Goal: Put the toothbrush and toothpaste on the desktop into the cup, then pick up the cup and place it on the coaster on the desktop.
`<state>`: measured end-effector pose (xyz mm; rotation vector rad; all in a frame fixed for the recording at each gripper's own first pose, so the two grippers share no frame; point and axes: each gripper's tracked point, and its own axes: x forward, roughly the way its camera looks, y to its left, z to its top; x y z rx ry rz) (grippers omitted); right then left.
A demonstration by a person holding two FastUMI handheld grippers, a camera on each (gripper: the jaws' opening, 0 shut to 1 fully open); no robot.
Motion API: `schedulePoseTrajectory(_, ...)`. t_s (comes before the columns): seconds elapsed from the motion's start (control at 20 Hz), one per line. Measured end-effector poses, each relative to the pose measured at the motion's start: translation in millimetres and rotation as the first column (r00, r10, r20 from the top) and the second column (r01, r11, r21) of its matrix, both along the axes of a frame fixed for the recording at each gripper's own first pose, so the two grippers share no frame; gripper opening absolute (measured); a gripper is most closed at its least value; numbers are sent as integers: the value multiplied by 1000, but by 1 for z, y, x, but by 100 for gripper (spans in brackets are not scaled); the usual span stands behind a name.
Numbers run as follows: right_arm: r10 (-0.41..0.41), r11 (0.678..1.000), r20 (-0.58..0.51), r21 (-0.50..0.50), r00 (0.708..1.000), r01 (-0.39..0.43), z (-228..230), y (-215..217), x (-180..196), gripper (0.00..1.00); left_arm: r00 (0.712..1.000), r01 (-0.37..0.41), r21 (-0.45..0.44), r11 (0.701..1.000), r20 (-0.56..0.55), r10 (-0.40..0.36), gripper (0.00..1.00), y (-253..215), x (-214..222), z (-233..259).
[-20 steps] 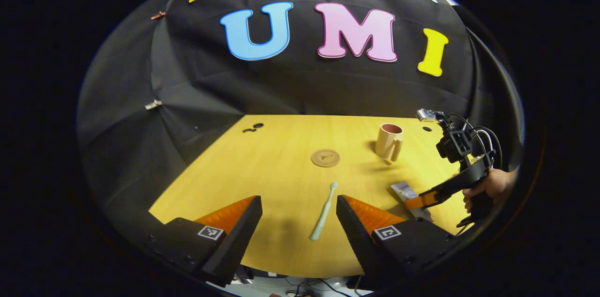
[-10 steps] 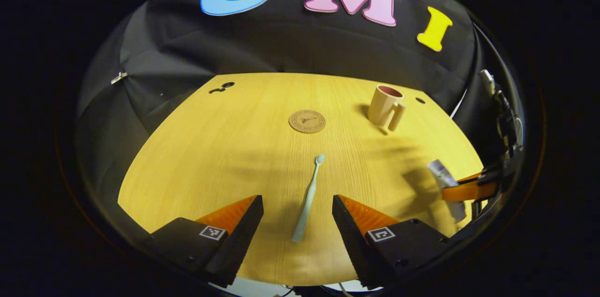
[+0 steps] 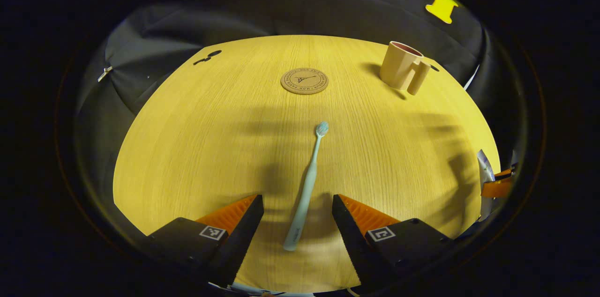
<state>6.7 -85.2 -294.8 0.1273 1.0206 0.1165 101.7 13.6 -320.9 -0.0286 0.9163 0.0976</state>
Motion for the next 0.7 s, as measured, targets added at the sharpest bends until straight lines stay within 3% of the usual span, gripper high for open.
schedulePoseTrajectory(0.1, 9, 1000, 3, 1, 1000, -9, 1, 0, -1, 27, 1000, 0, -2, 1000, -6, 0, 91, 0, 4, 0)
schedulePoseTrajectory(0.2, 10, 1000, 5, 16, 1000, -10, 2, 2, 2, 27, 999, 8, -5, 1000, -46, -8, 81, -1, 7, -2)
schedulePoseTrajectory(0.3, 17, 1000, 10, 24, 1000, -17, 4, 6, 6, 27, 993, 52, -7, 999, -102, -52, 78, -5, 6, -1)
schedulePoseTrajectory(0.4, 29, 999, 21, 33, 999, -30, 7, 11, 11, 27, 978, 120, -7, 993, -170, -119, 67, -10, 4, -3)
schedulePoseTrajectory(0.45, 33, 999, 24, 40, 999, -34, 9, 13, 14, 27, 969, 145, -6, 989, -204, -143, 53, -11, 2, -3)
schedulePoseTrajectory(0.5, 36, 998, 27, 50, 999, -37, 11, 14, 16, 27, 960, 159, -8, 987, -233, -156, 52, -12, 2, 1)
schedulePoseTrajectory(0.65, 35, 997, 36, 71, 999, -38, 16, 15, 25, 27, 937, 152, -9, 988, -316, -147, 20, -15, 1, -4)
schedulePoseTrajectory(0.7, 34, 997, 40, 74, 999, -37, 18, 14, 29, 27, 930, 157, -5, 988, -336, -150, 18, -16, 1, -4)
